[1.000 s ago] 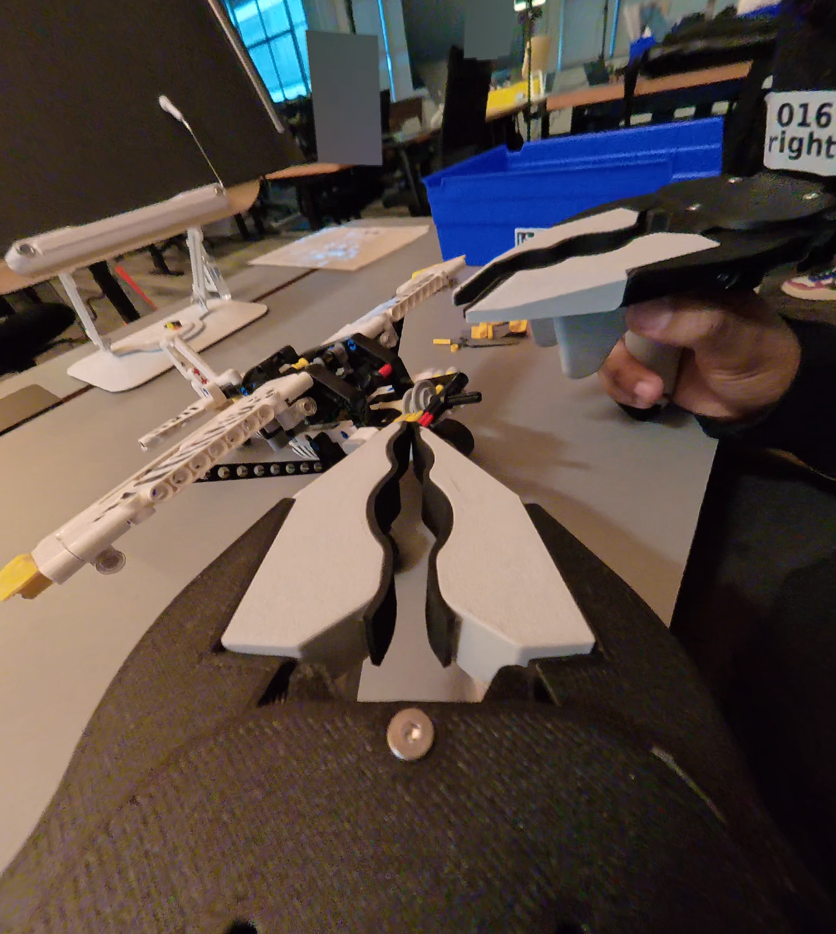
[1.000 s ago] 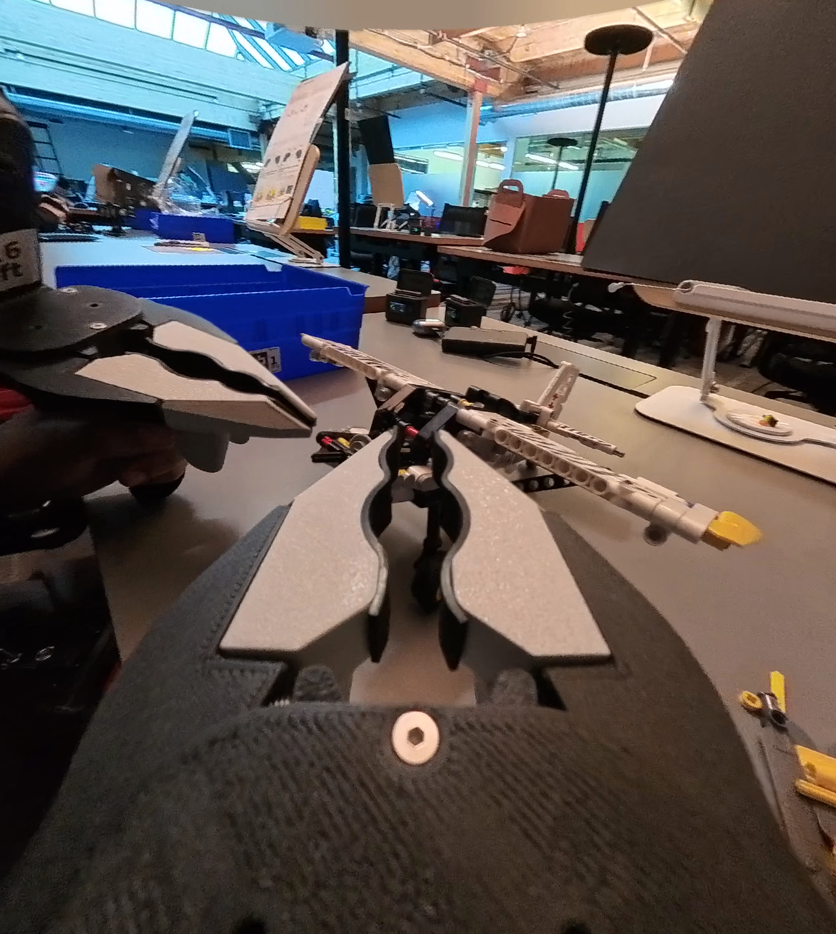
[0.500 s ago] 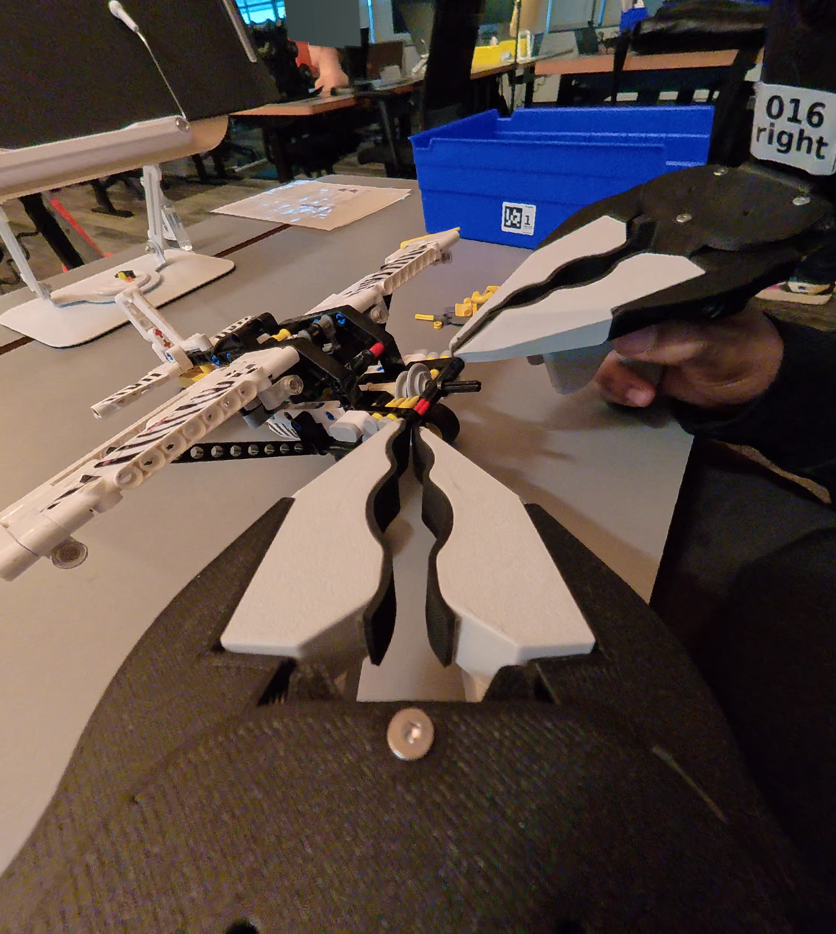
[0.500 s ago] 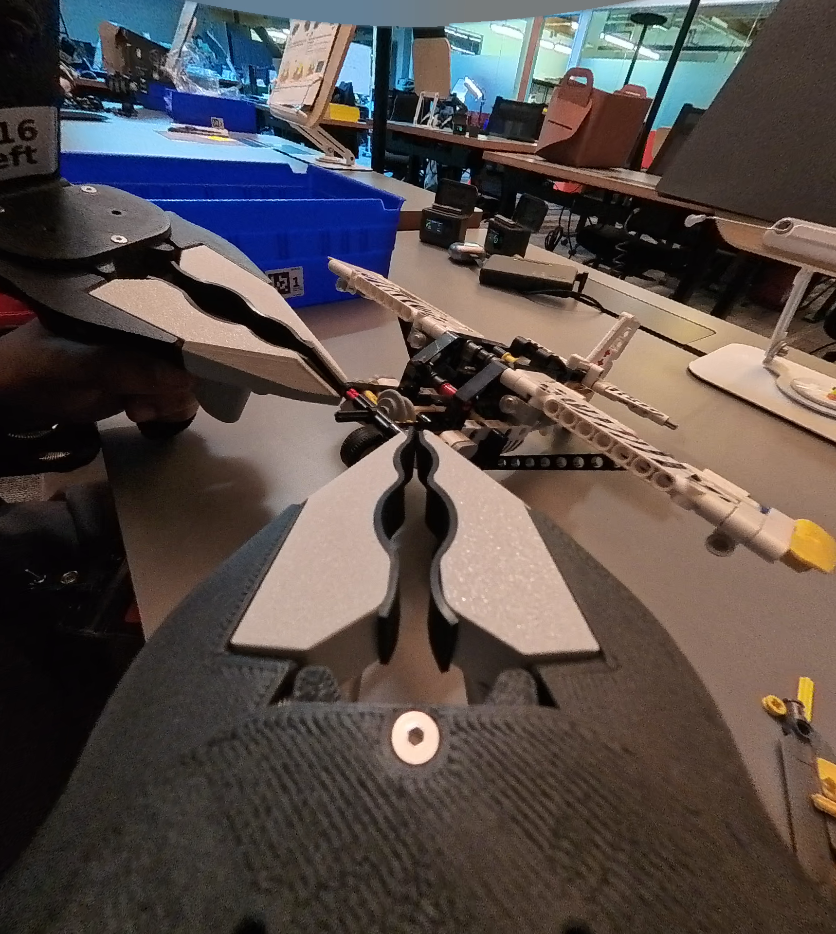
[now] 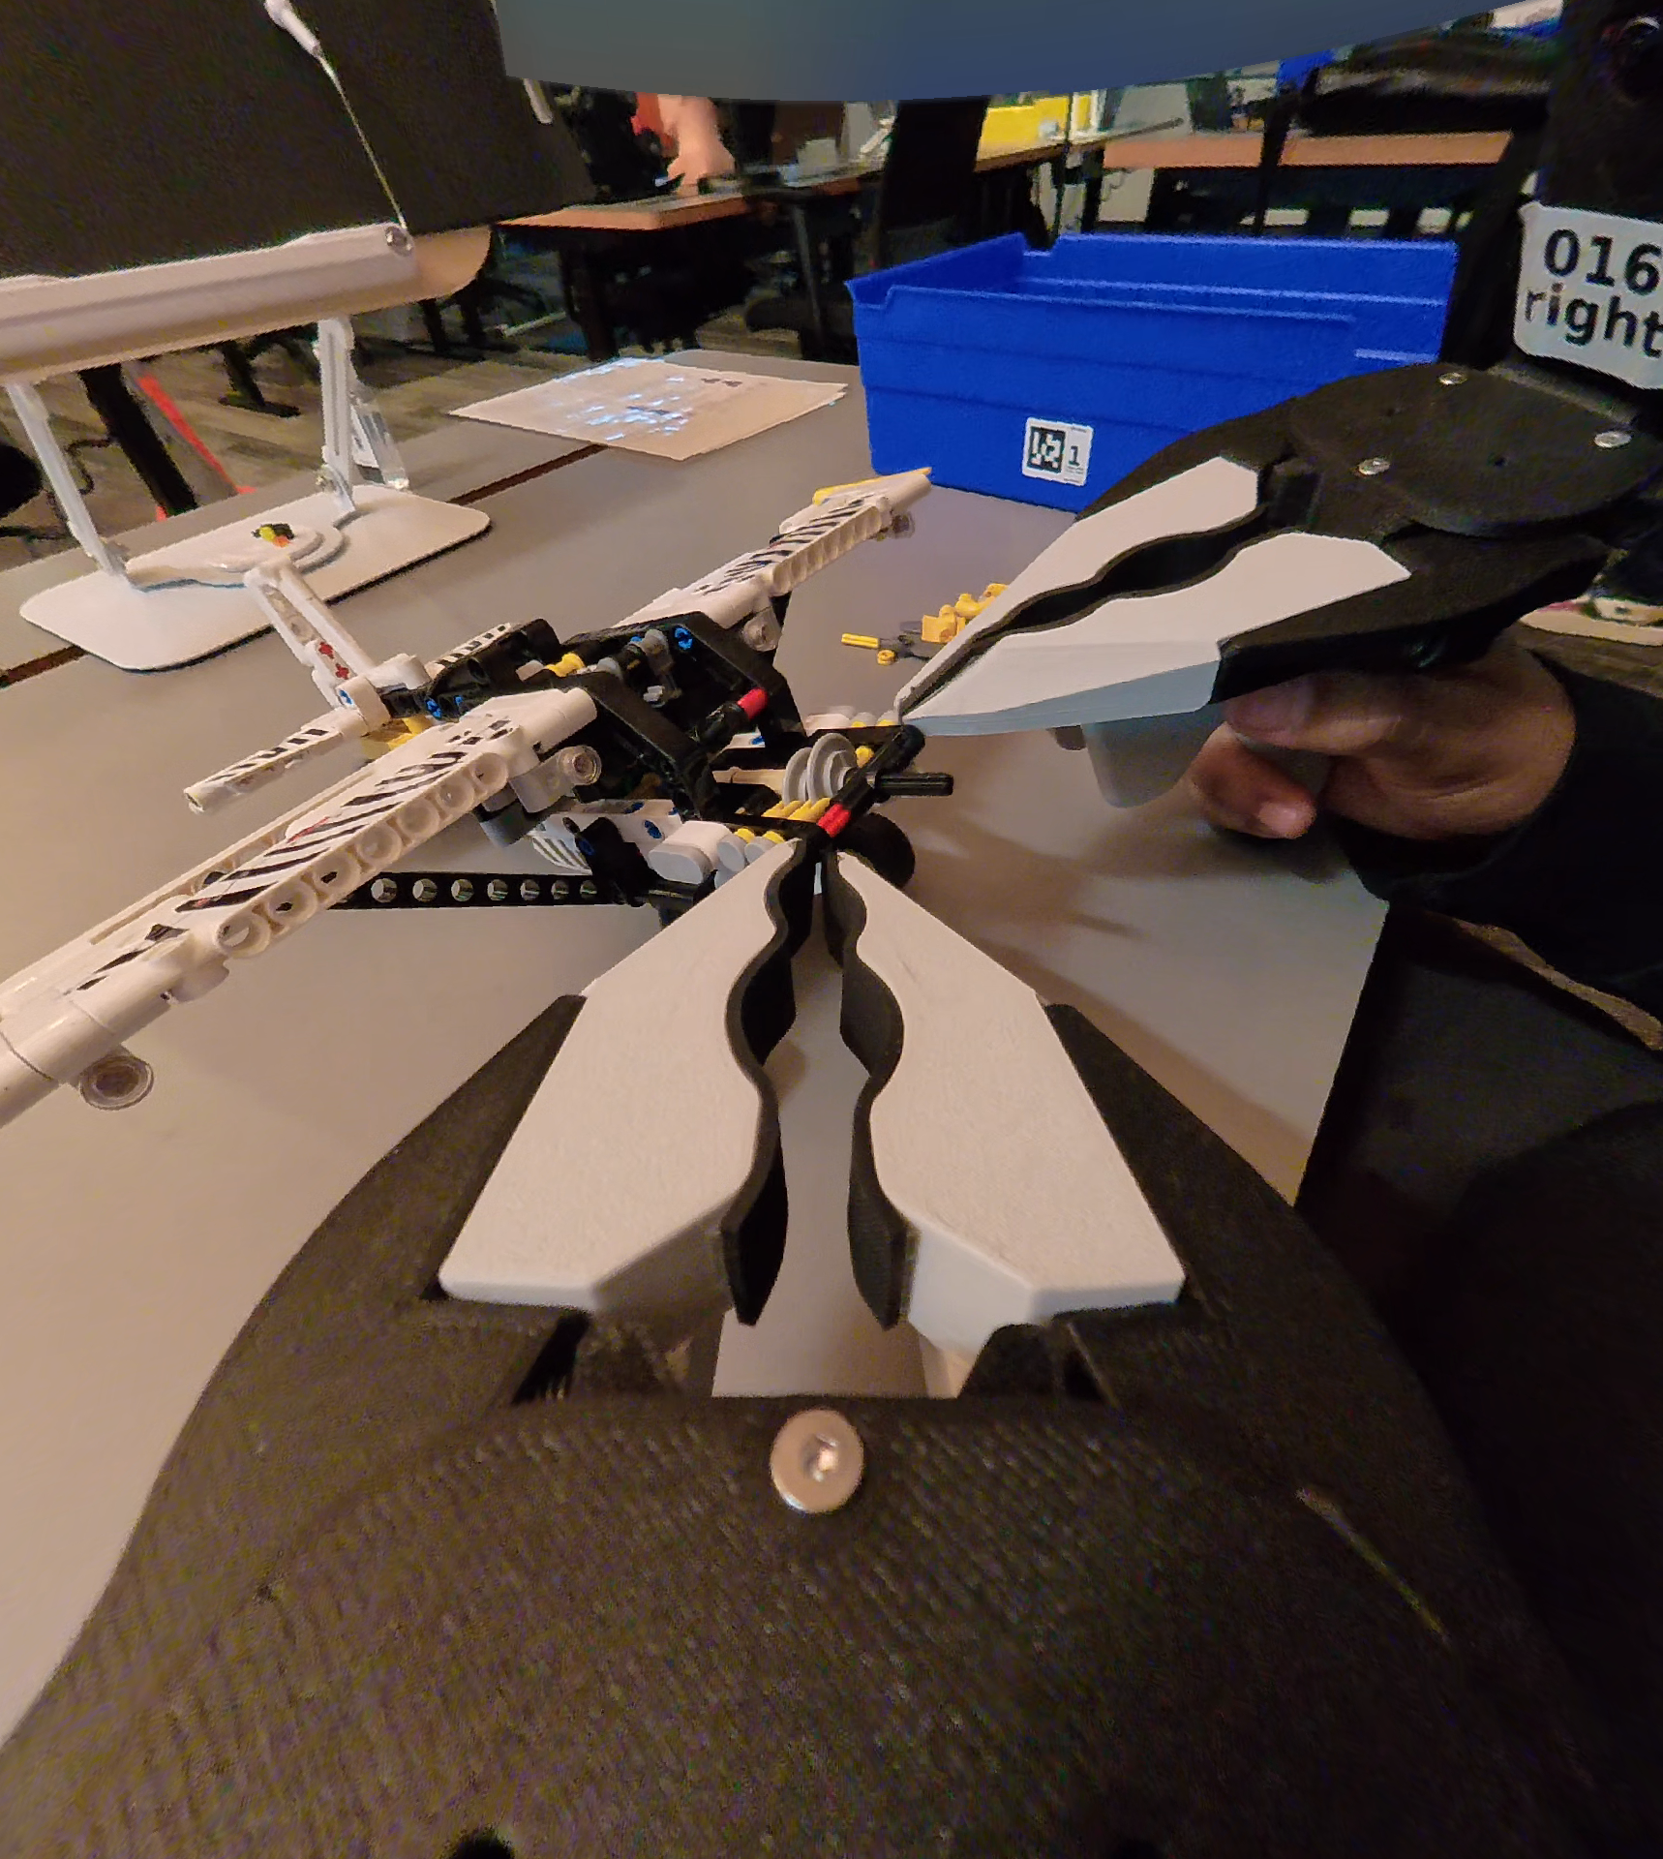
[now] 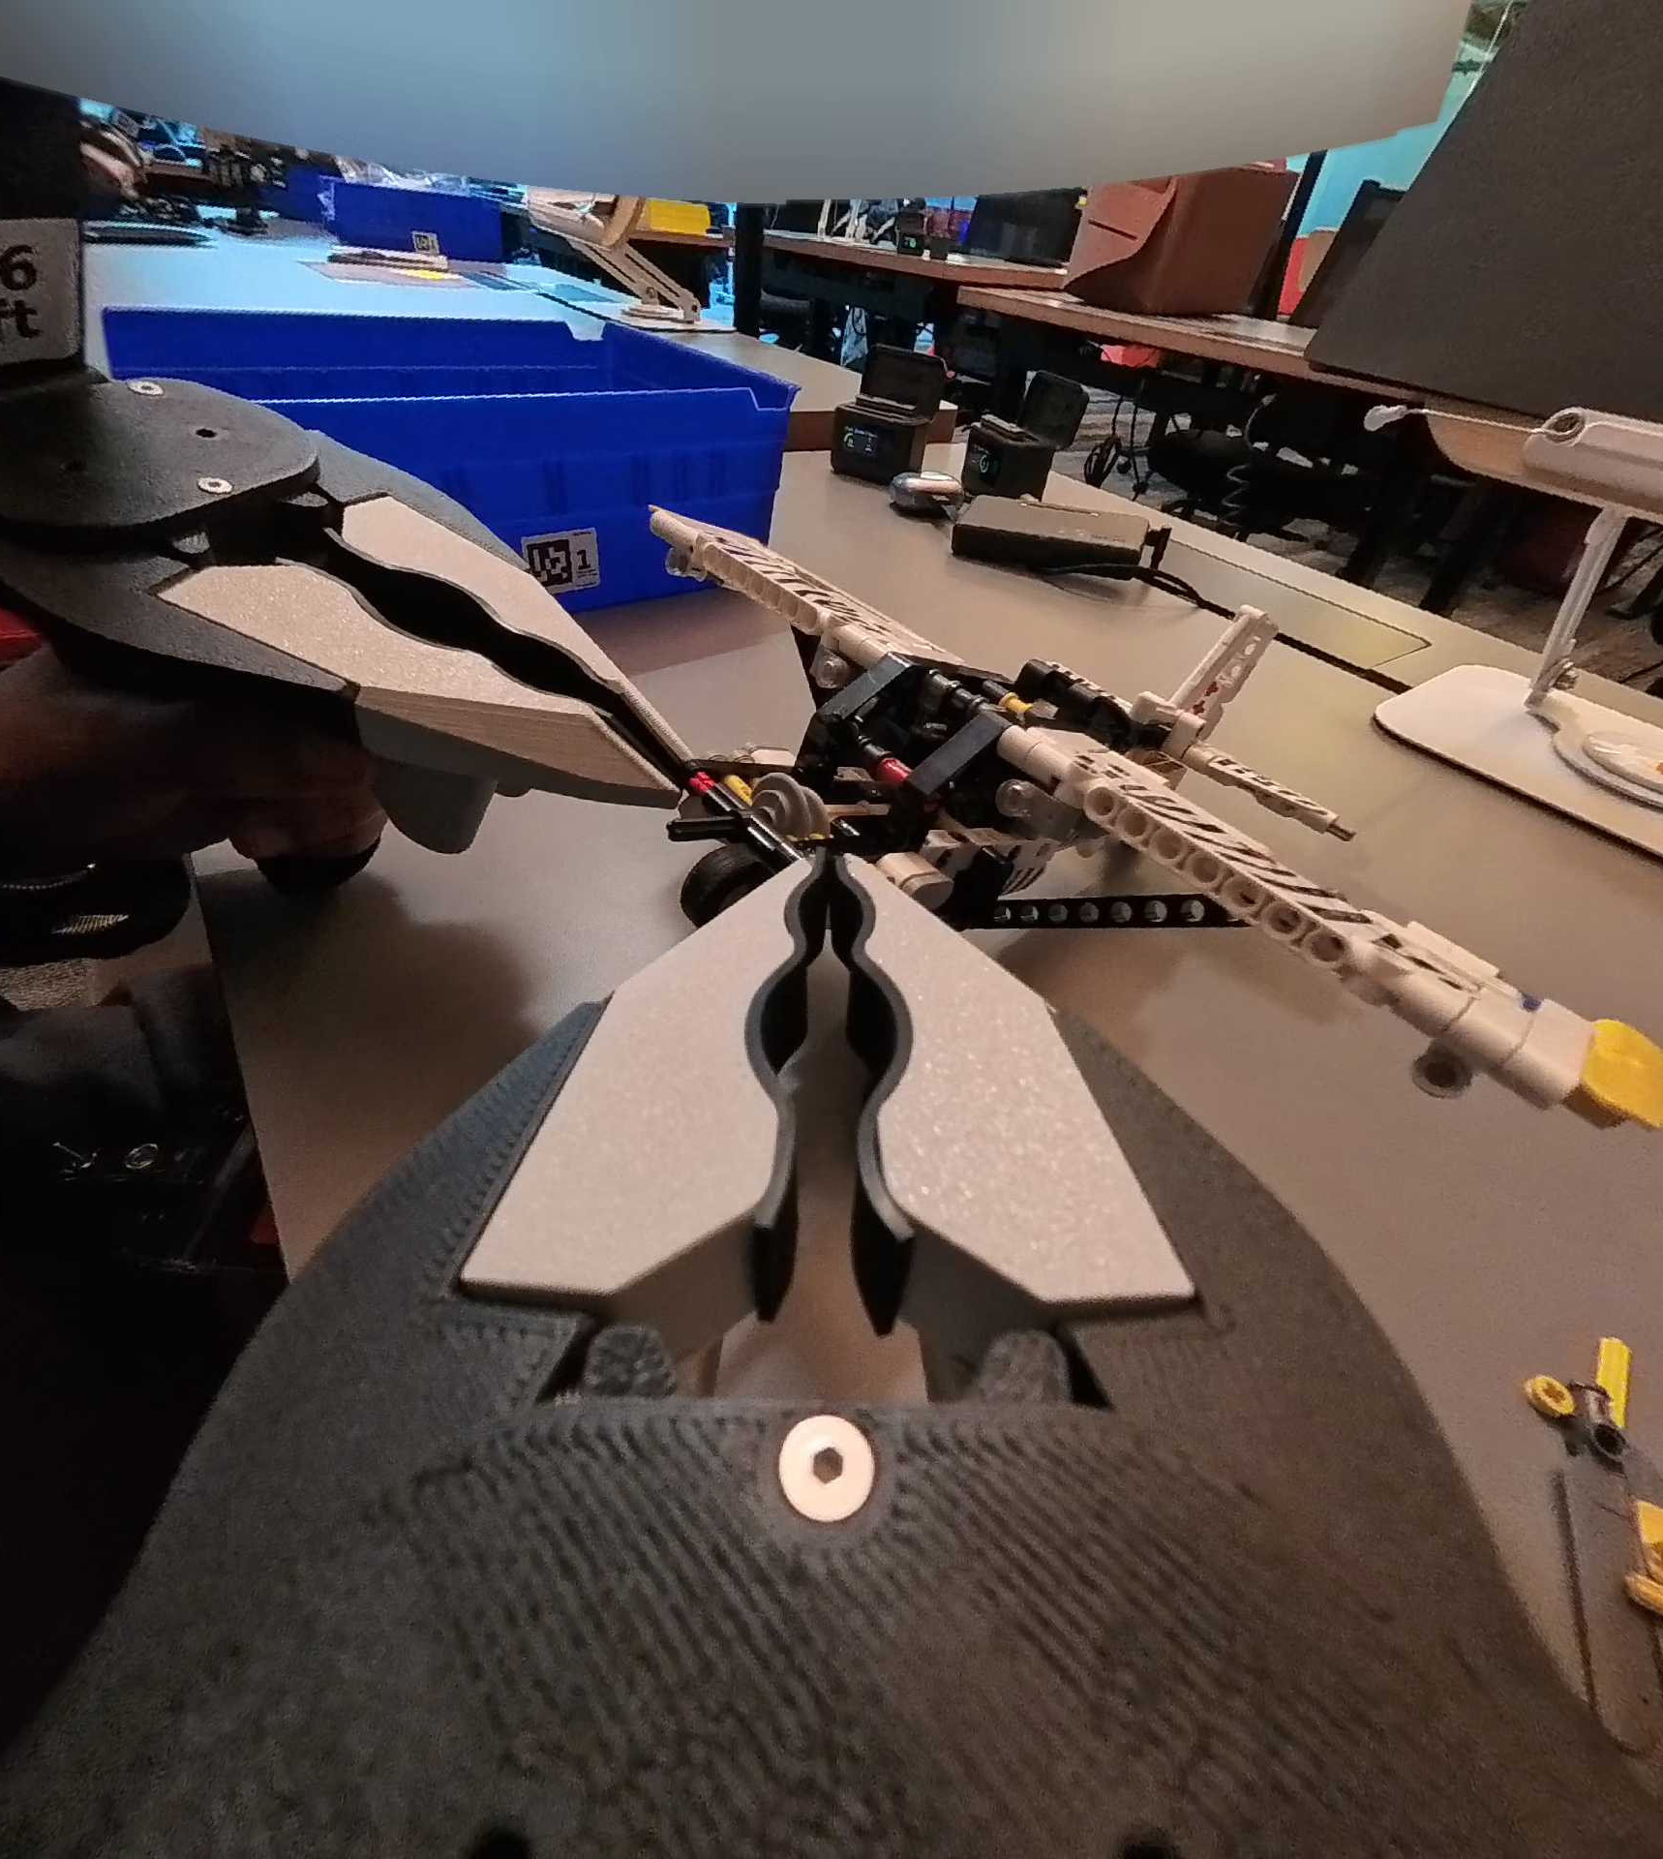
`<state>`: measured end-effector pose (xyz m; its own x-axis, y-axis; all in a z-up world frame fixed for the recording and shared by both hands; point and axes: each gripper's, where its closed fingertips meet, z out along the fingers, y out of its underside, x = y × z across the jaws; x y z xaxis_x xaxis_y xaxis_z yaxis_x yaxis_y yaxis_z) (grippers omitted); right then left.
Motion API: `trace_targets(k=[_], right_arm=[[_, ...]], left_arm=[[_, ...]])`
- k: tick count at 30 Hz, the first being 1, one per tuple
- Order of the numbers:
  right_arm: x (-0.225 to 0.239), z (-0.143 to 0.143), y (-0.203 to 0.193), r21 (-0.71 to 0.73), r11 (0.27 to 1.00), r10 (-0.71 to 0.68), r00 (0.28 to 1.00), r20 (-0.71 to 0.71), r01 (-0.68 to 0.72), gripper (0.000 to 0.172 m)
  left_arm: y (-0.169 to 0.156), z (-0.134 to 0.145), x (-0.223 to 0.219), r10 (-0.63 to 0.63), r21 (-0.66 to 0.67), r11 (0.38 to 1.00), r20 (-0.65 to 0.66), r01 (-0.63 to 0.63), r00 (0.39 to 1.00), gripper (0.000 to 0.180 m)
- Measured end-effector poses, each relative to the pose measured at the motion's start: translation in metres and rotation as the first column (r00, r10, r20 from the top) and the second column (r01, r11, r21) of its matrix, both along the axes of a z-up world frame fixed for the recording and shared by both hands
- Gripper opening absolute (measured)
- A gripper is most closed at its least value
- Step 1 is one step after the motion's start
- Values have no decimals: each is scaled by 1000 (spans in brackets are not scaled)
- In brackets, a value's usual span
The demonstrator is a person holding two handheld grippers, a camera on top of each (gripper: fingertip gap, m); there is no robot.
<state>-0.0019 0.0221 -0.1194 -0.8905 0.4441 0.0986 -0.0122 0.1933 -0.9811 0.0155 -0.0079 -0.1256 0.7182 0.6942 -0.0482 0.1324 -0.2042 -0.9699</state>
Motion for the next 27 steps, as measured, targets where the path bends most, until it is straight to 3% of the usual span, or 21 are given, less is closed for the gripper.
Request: trace_targets(k=[13, 22, 27], right_arm=[[-2, 0, 1, -5, 1000, -14, 1000, 2, 14, 0], [3, -5, -4, 41, 999, 18, 1000, -7, -17, 0], [6, -3, -5, 52, 999, -1, 997, -74, 4, 0]], left_arm=[[2, 1, -1, -1, 30, 1000, 16, 0, 1000, 0], [5, 2, -3, 28, 112, 993, 101, -39, 994, 14], [2, 2, -5, 41, 99, 994, 84, -49, 996, 6]])
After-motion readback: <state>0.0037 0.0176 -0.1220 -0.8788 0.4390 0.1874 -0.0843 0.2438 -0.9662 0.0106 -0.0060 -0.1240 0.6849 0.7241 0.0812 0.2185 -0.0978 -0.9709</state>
